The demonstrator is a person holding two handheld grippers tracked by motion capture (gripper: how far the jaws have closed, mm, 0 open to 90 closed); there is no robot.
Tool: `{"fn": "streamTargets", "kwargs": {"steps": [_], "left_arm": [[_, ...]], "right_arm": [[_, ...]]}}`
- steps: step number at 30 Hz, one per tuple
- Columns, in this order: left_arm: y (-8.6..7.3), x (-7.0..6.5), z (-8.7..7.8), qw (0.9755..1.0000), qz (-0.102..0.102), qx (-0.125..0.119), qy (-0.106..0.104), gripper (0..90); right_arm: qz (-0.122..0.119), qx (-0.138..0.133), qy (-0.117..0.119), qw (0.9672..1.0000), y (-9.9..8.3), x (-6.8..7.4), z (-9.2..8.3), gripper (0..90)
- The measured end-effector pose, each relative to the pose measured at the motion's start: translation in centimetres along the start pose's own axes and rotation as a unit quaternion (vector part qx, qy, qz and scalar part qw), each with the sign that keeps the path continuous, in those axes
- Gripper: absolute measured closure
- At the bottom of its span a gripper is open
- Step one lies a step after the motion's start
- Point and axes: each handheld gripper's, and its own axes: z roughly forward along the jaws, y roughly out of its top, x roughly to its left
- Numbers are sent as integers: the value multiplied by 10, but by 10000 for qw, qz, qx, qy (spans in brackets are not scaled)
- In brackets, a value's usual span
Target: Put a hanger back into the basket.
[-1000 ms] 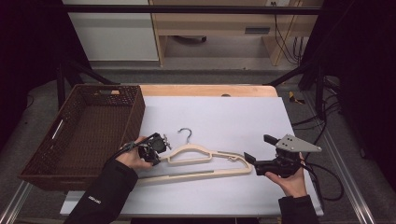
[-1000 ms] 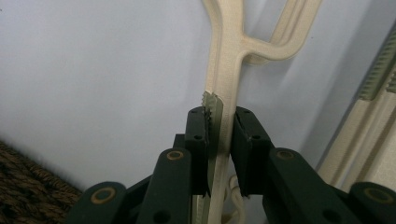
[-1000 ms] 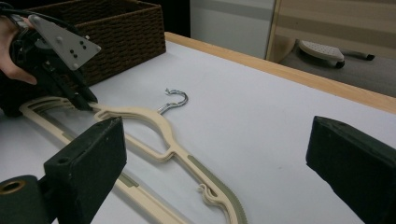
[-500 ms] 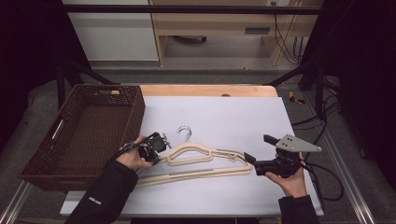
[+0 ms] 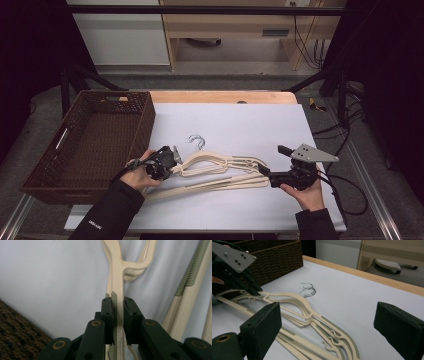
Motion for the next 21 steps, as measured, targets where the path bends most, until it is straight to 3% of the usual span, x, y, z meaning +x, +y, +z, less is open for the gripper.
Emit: {"fn": "streamTargets", "kwargs": {"steps": [8, 16, 21], "left_arm": [[-11, -27, -11, 9983, -43, -447, 375, 793], [-18, -36, -14, 9964, -153, -699, 462, 794], [-23, -40, -12, 9955, -208, -802, 454, 793]], "right_arm": [[144, 86, 176, 9997, -1, 7, 16, 121], [83, 361, 363, 9987, 5, 20, 43, 157], [208, 500, 497, 9973, 16, 32, 73, 187]]}}
